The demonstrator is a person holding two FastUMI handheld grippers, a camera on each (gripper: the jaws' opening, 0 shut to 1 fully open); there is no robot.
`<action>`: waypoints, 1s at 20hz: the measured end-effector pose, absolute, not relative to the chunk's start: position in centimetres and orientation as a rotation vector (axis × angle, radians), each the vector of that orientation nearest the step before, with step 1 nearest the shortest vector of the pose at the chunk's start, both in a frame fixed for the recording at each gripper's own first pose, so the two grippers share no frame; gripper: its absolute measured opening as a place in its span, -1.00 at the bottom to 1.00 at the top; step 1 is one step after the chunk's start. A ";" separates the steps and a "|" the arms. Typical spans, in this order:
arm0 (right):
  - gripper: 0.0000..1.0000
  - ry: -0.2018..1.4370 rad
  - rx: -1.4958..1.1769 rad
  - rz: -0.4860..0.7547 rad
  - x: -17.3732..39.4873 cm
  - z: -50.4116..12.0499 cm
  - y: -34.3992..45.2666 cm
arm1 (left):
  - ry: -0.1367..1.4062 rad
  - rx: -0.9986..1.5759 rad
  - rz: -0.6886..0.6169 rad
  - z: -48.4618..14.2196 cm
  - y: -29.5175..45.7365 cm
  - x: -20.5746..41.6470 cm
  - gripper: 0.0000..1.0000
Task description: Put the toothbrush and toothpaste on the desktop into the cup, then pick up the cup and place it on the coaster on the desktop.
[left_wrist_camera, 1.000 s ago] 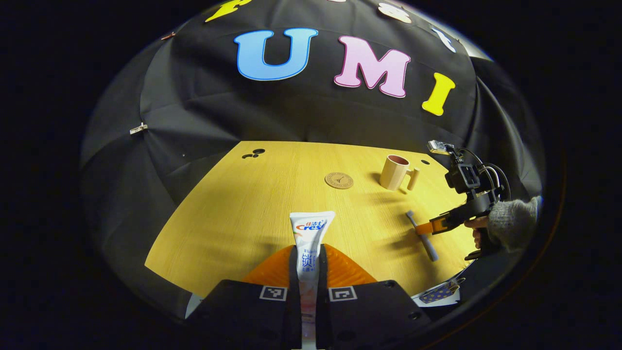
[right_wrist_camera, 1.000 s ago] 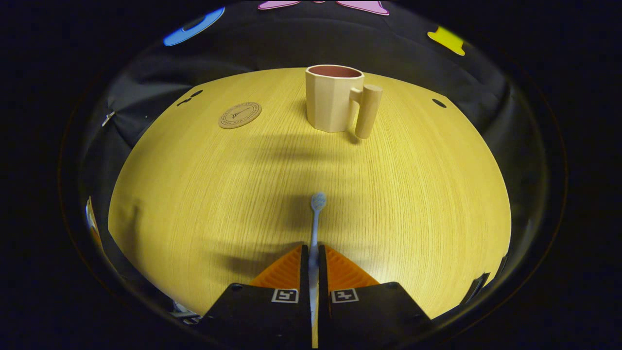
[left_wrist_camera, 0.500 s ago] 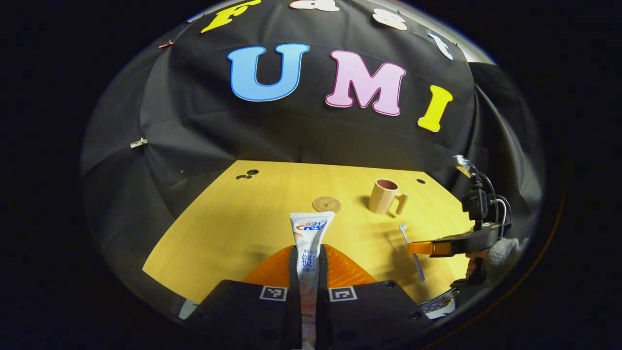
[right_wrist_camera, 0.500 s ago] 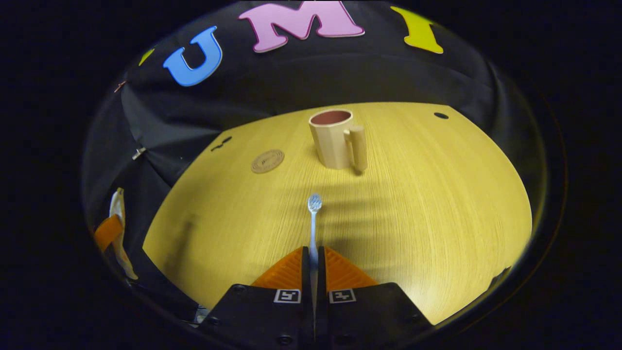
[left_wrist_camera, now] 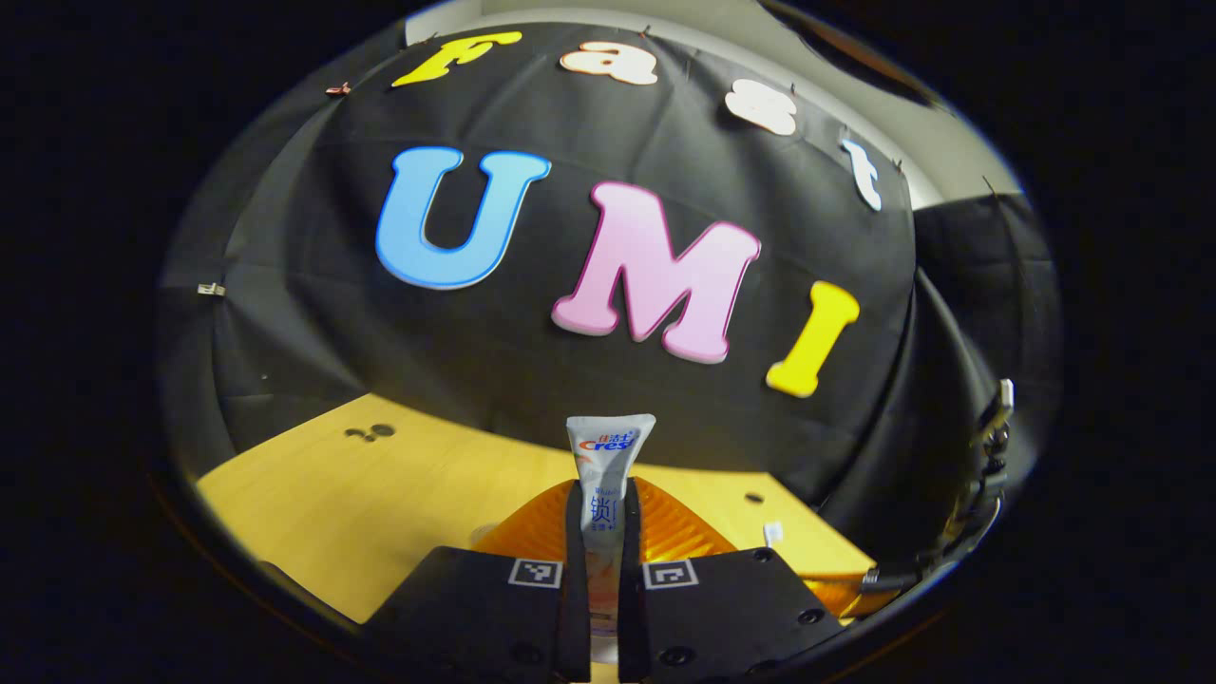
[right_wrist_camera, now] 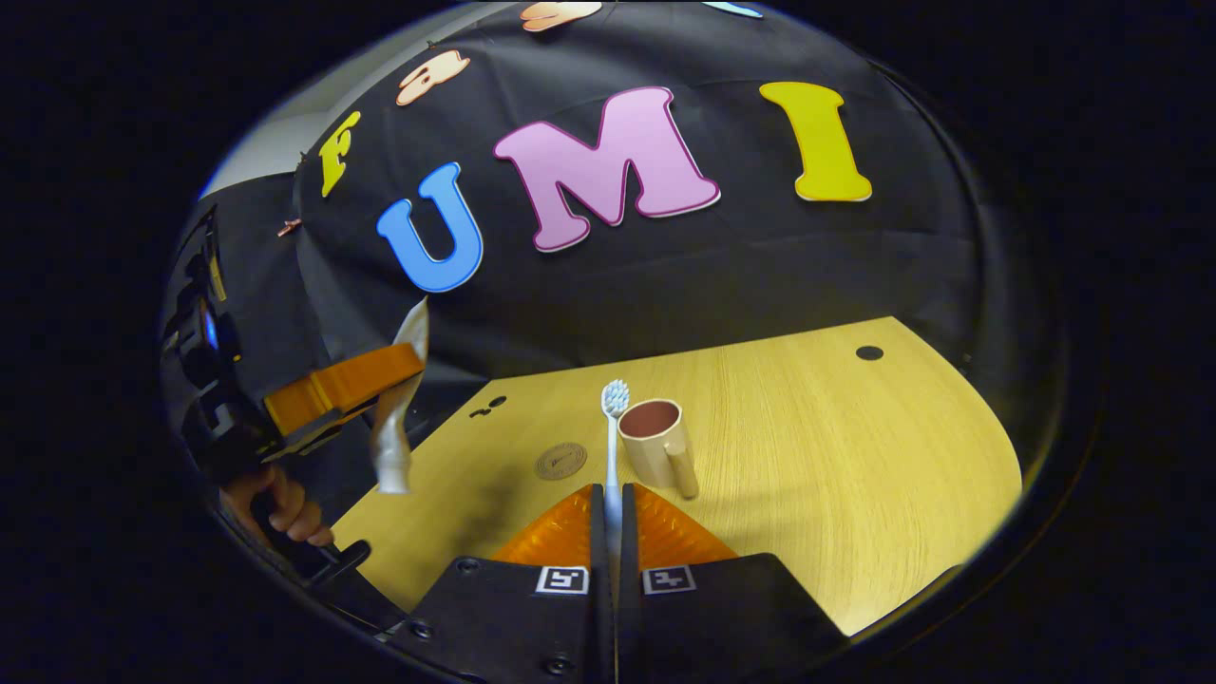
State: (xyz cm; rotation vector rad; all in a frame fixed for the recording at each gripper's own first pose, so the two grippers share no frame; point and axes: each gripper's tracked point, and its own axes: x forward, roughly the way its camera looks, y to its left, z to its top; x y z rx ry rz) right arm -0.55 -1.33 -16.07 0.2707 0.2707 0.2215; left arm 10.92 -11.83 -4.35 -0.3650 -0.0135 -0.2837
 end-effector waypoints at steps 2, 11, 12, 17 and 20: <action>-0.88 0.239 0.255 0.225 0.0 -15.7 -2.9 | -0.074 -0.381 -0.303 -3.0 -14.6 14.2 -0.67; -0.89 0.185 0.198 0.206 2.4 -16.9 -8.0 | -0.174 -0.519 -0.257 -8.1 -19.9 25.9 -0.67; -0.88 0.183 0.200 0.206 2.9 -17.1 -8.3 | -0.170 -0.521 -0.243 -9.1 -20.0 26.8 -0.67; -0.88 0.145 0.223 0.204 5.1 -17.3 -8.9 | -0.140 -0.458 -0.213 -14.1 -21.2 28.5 -0.67; -0.88 0.117 0.235 0.201 6.3 -17.0 -9.3 | -0.124 -0.433 -0.214 -16.2 -21.9 28.4 -0.67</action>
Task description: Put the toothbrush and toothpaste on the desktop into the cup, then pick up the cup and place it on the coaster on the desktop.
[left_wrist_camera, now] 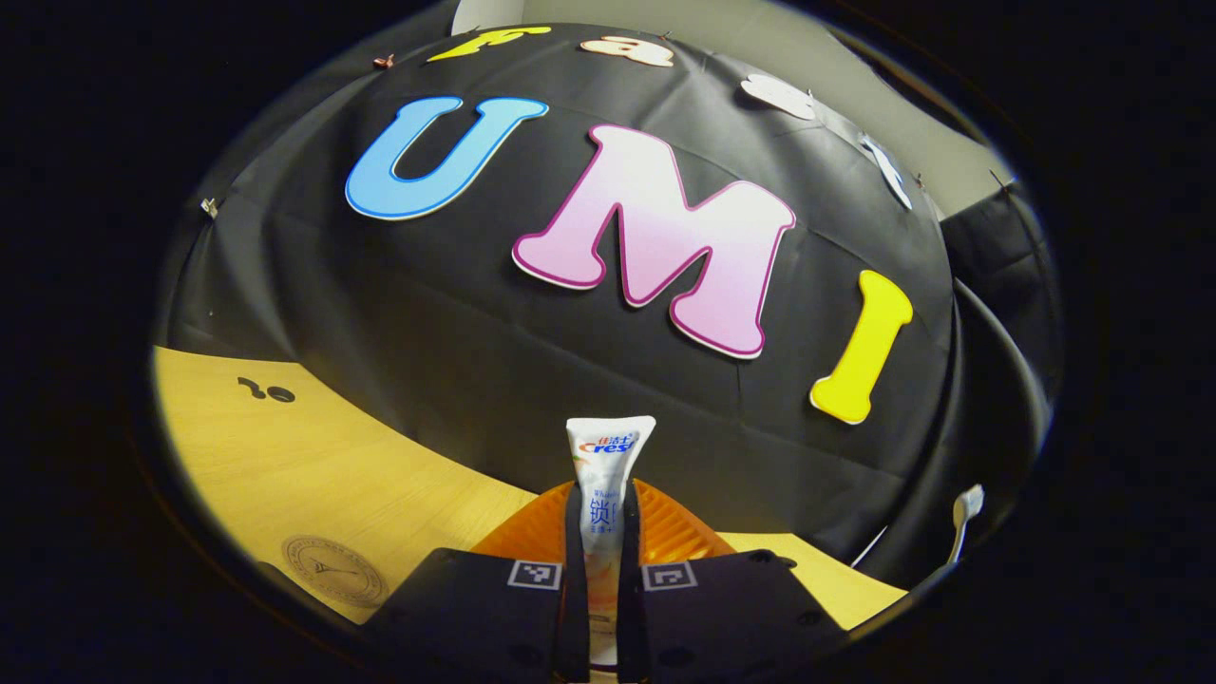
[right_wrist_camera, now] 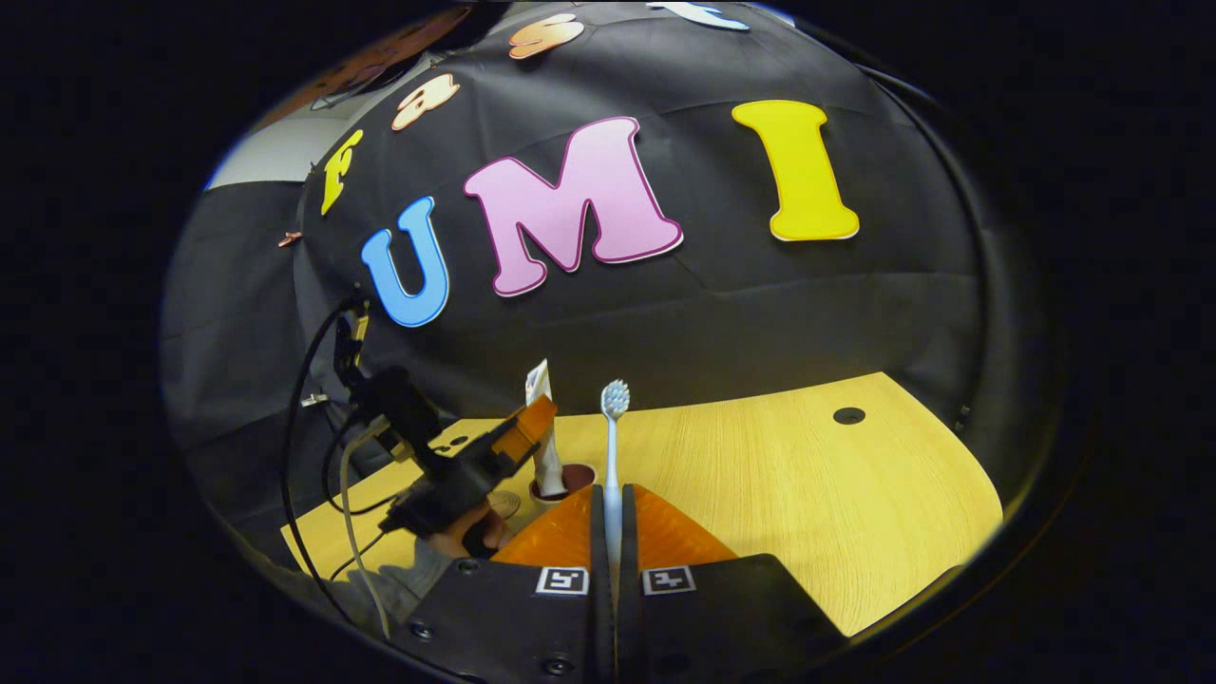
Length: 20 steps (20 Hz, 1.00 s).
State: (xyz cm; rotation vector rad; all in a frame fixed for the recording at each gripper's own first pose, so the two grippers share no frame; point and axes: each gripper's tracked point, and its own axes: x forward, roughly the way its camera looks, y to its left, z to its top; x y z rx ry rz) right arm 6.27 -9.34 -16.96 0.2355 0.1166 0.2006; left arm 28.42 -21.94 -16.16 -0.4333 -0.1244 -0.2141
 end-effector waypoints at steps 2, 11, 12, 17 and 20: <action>-0.89 0.099 0.247 0.197 6.9 -16.6 -9.6 | -0.110 -0.439 -0.216 -17.3 -22.2 28.3 -0.66; -0.88 -0.033 0.289 0.223 11.1 -11.8 -8.5 | -0.040 -0.471 -0.273 -20.4 -23.6 26.4 -0.39; -0.89 -0.056 0.293 0.233 12.0 -11.1 -8.0 | -0.046 -0.471 -0.280 -20.2 -23.4 26.0 -0.19; -0.89 -0.149 0.322 0.283 15.6 -7.9 -5.7 | -0.045 -0.506 -0.277 -19.7 -21.9 24.5 0.13; -0.89 -0.170 0.315 0.311 17.5 -7.8 -3.8 | -0.028 -0.539 -0.253 -19.6 -19.9 22.3 0.31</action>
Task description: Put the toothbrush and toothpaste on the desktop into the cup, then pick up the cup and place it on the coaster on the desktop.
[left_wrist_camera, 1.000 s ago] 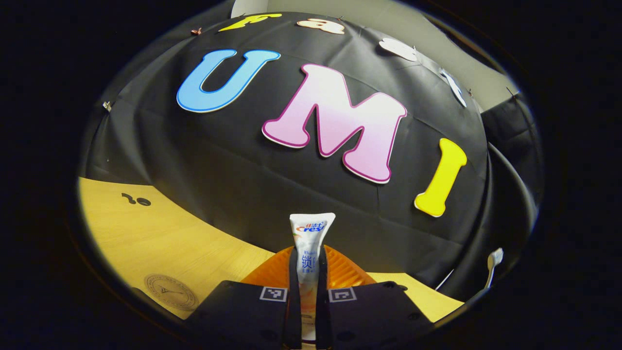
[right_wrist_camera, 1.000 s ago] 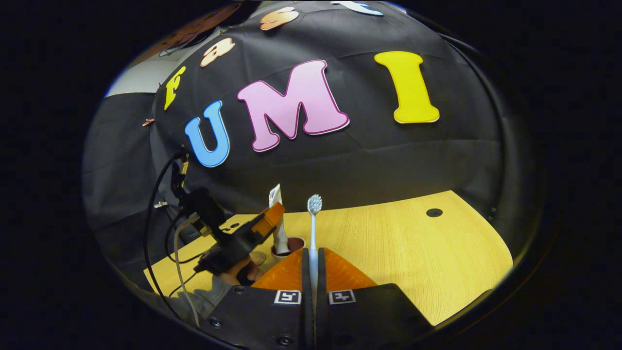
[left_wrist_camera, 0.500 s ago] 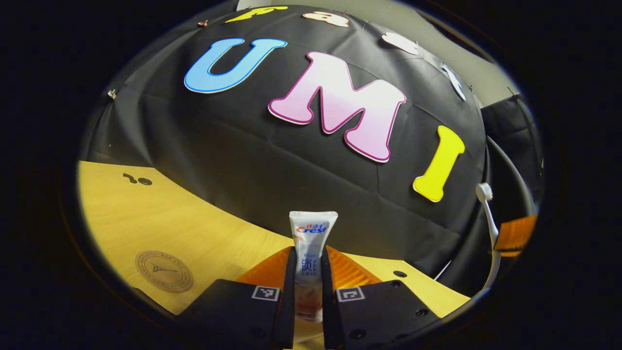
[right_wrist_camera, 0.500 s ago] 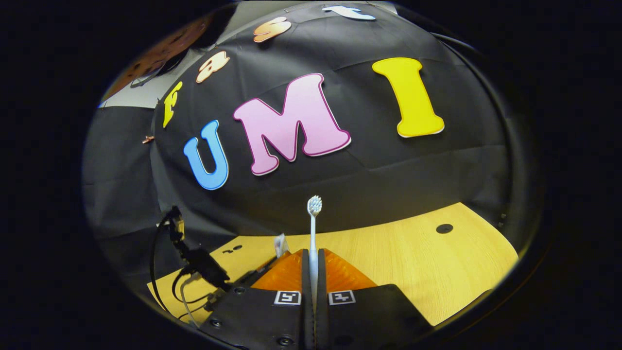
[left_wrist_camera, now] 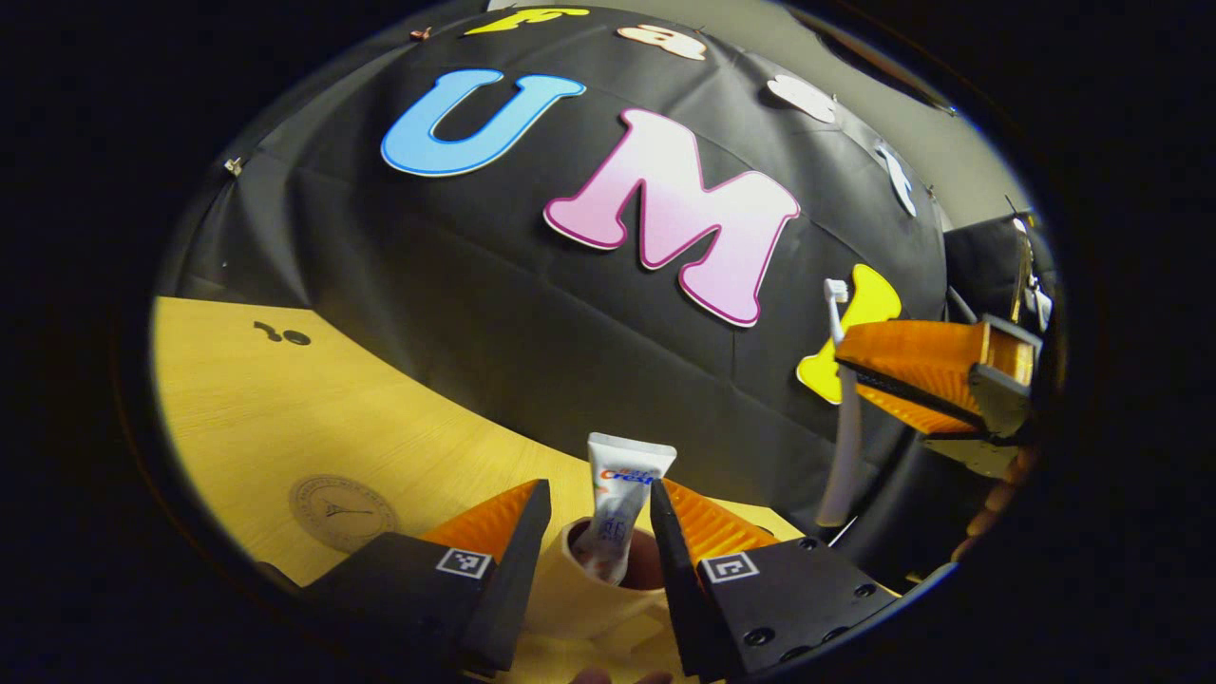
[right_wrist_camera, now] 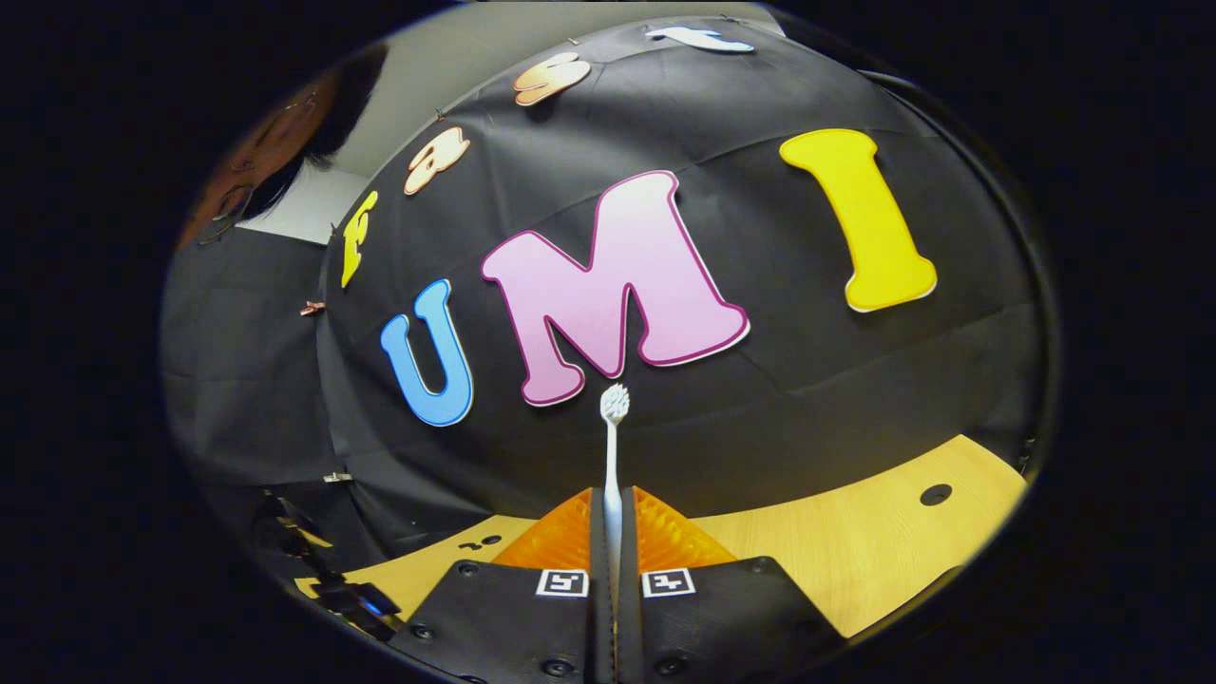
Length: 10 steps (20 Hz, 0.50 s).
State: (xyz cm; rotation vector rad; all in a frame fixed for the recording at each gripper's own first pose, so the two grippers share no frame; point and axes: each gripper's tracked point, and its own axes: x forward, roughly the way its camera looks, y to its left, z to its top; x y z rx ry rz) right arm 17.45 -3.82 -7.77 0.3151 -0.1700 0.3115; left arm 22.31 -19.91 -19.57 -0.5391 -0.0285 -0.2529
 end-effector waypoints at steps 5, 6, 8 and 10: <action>-0.89 -0.127 0.296 0.337 20.7 -11.1 -1.2 | 0.025 -0.623 -0.236 -20.2 -17.0 17.4 0.36; -0.89 -0.113 0.285 0.327 21.2 -12.1 -1.1 | 0.044 -0.613 -0.230 -20.7 -16.3 16.3 0.36; -0.89 -0.095 0.275 0.309 21.8 -13.6 -1.1 | 0.065 -0.559 -0.212 -21.6 -14.8 14.4 0.35; -0.89 -0.084 0.300 0.296 22.0 -14.7 -1.1 | 0.082 -0.504 -0.206 -22.5 -13.8 13.1 0.35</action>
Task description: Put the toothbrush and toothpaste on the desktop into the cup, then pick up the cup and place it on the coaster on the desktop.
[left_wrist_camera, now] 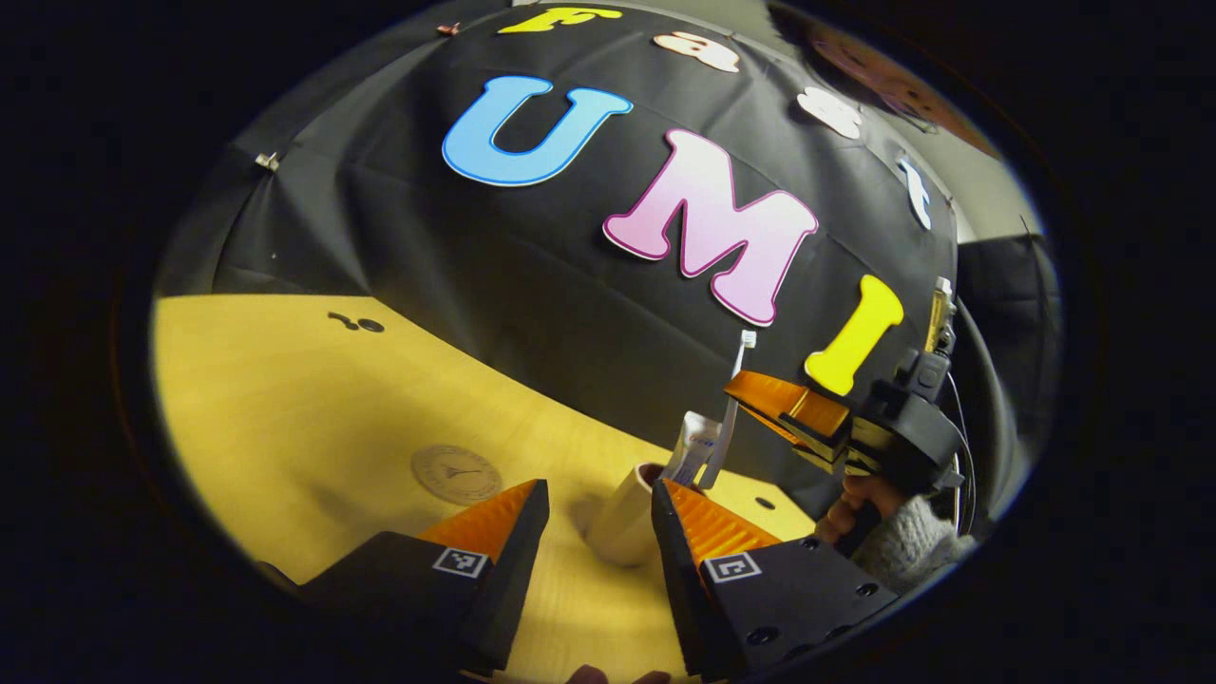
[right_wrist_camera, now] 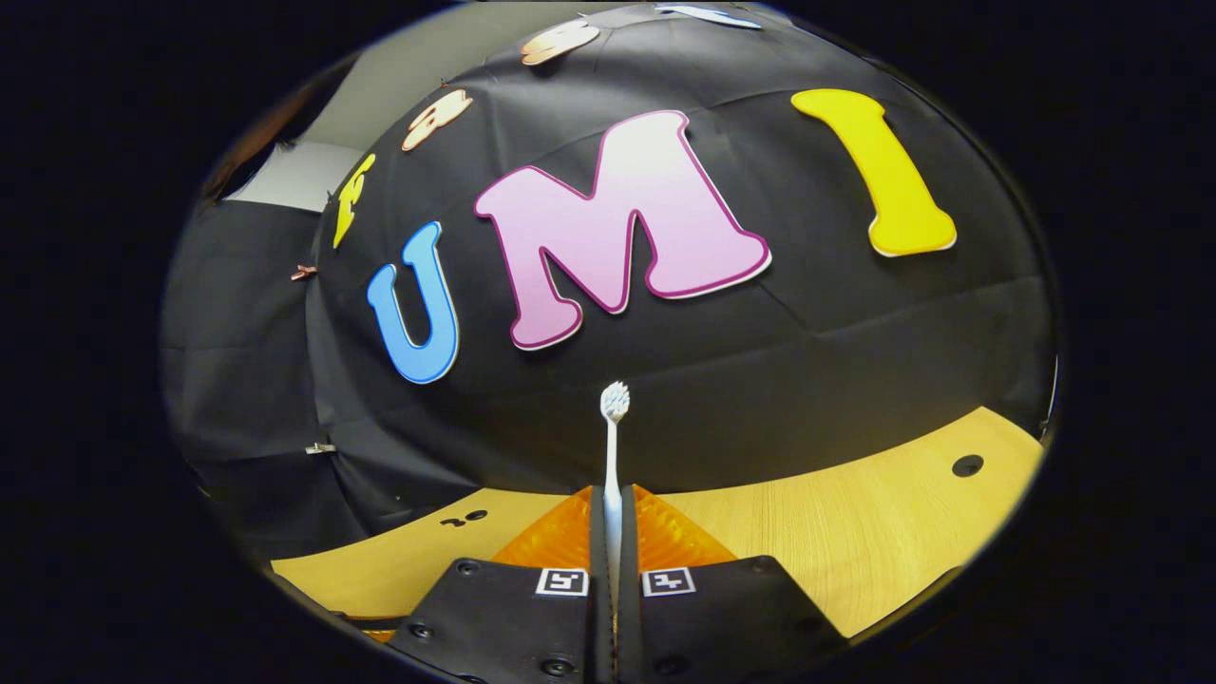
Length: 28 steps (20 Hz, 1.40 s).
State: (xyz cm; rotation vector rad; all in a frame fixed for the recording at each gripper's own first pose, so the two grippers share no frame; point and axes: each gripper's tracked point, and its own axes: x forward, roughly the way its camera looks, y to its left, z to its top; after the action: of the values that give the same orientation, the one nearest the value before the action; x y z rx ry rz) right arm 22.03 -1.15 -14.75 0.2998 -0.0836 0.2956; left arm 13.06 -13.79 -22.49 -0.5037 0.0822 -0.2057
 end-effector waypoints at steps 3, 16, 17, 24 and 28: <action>-0.88 -0.085 0.308 0.316 21.7 -15.5 -0.1 | 0.115 -0.446 -0.215 -23.7 -13.3 11.8 0.36; -0.87 -0.140 0.007 0.396 20.6 -16.5 2.7 | 0.124 -0.436 -0.247 -24.3 -14.7 11.6 0.36; -0.84 -0.139 0.003 0.394 20.6 -16.5 2.7 | 0.126 -0.433 -0.244 -24.4 -14.7 11.6 0.36; -0.79 -0.105 0.022 0.387 20.2 -17.1 2.2 | 0.129 -0.437 -0.236 -24.7 -14.4 11.4 0.36; -0.73 -0.086 0.016 0.397 19.3 -17.3 1.9 | 0.134 -0.430 -0.236 -24.8 -14.0 11.2 0.36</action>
State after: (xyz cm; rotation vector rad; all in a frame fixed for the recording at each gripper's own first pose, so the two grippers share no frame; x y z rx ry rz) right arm 19.26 1.88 -17.26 0.0160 -0.0859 0.3965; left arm 11.20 -14.04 -24.78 -0.4300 0.1344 -0.2357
